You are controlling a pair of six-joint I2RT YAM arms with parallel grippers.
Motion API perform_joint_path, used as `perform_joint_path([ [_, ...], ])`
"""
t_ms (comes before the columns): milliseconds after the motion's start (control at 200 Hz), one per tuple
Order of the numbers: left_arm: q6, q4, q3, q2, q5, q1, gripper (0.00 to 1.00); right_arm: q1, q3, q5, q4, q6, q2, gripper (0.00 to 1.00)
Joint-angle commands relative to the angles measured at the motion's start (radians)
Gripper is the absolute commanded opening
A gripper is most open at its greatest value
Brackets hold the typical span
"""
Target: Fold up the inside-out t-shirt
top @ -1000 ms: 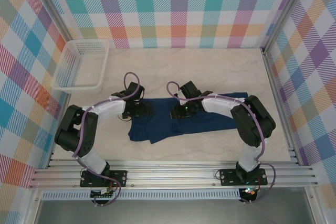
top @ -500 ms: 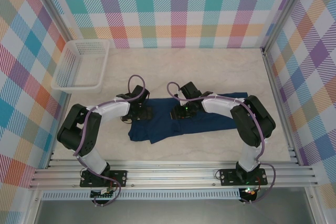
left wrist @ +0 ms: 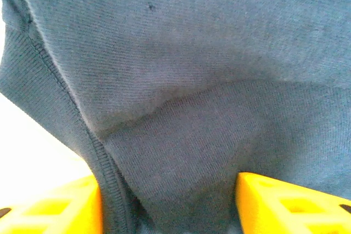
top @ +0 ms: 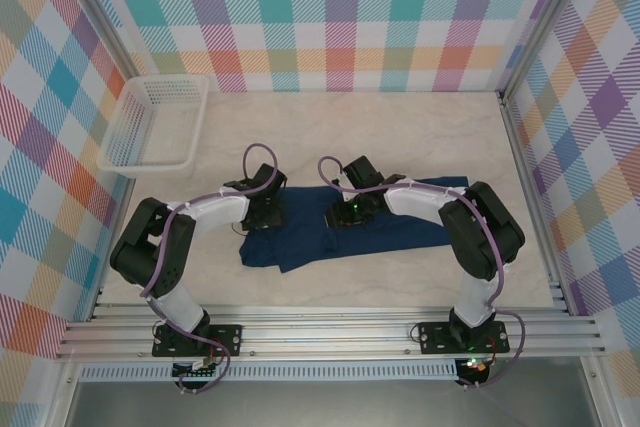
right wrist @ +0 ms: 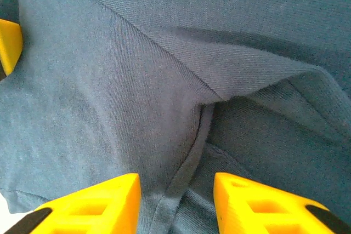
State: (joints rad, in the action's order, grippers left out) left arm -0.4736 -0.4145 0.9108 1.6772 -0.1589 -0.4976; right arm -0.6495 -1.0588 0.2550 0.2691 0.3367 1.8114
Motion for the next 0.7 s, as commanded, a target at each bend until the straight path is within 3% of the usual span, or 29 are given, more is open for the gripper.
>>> perform_joint_path([
  [0, -0.036, 0.056, -0.066, 0.068, 0.131, -0.044, 0.51, -0.006, 0.010, 0.010, -0.014, 0.013, 0.013, 0.40],
  [375, 0.011, 0.080, -0.063, 0.041, 0.060, -0.039, 0.13, -0.006, 0.002, -0.009, 0.009, 0.014, -0.022, 0.39],
  [455, 0.040, 0.076, -0.059, 0.038, 0.059, -0.026, 0.00, -0.006, -0.005, -0.010, 0.020, 0.015, -0.039, 0.39],
  [695, 0.087, -0.041, -0.045, -0.093, 0.004, 0.068, 0.00, -0.003, -0.043, -0.108, 0.137, -0.038, -0.122, 0.40],
])
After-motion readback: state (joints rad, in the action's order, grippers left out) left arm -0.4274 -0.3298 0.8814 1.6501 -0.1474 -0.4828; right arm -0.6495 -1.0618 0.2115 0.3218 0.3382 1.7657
